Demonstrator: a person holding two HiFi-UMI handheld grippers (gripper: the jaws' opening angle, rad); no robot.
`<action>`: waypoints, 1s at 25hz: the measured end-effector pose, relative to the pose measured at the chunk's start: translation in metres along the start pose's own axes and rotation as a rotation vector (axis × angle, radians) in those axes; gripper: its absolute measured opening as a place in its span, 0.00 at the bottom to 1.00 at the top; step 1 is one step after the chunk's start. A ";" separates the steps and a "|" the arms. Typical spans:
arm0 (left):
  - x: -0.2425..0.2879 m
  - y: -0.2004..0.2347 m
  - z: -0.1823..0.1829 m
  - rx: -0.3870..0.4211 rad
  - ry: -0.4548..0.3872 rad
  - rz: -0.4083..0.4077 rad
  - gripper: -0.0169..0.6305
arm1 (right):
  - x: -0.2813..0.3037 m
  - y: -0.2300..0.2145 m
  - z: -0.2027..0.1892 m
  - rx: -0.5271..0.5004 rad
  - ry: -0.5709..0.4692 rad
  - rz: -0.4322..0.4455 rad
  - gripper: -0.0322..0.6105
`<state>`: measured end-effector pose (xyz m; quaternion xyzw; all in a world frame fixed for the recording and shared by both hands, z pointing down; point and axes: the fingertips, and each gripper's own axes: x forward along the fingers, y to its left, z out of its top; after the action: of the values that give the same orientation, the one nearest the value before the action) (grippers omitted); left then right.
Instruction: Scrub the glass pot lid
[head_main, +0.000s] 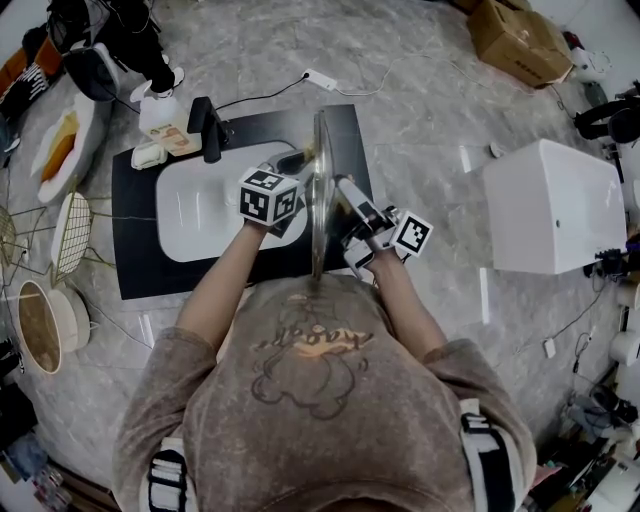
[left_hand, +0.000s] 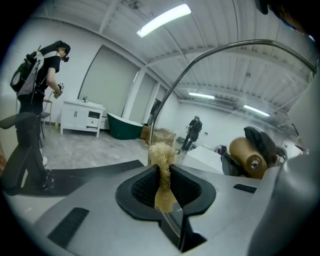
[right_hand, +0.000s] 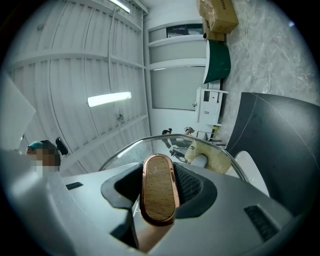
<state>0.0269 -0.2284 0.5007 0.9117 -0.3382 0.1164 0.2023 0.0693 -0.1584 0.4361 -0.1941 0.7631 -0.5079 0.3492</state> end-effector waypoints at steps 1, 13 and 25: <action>0.001 -0.002 -0.003 -0.004 0.004 -0.003 0.12 | -0.001 0.000 0.001 0.001 0.000 0.000 0.32; -0.002 -0.030 -0.036 0.037 0.095 -0.076 0.12 | -0.007 -0.004 0.014 0.027 -0.053 0.006 0.32; -0.026 -0.079 -0.063 0.059 0.200 -0.222 0.12 | -0.005 -0.008 0.041 0.009 -0.109 0.015 0.32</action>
<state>0.0550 -0.1309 0.5244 0.9329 -0.2098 0.1936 0.2198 0.1020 -0.1849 0.4353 -0.2142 0.7419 -0.4975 0.3952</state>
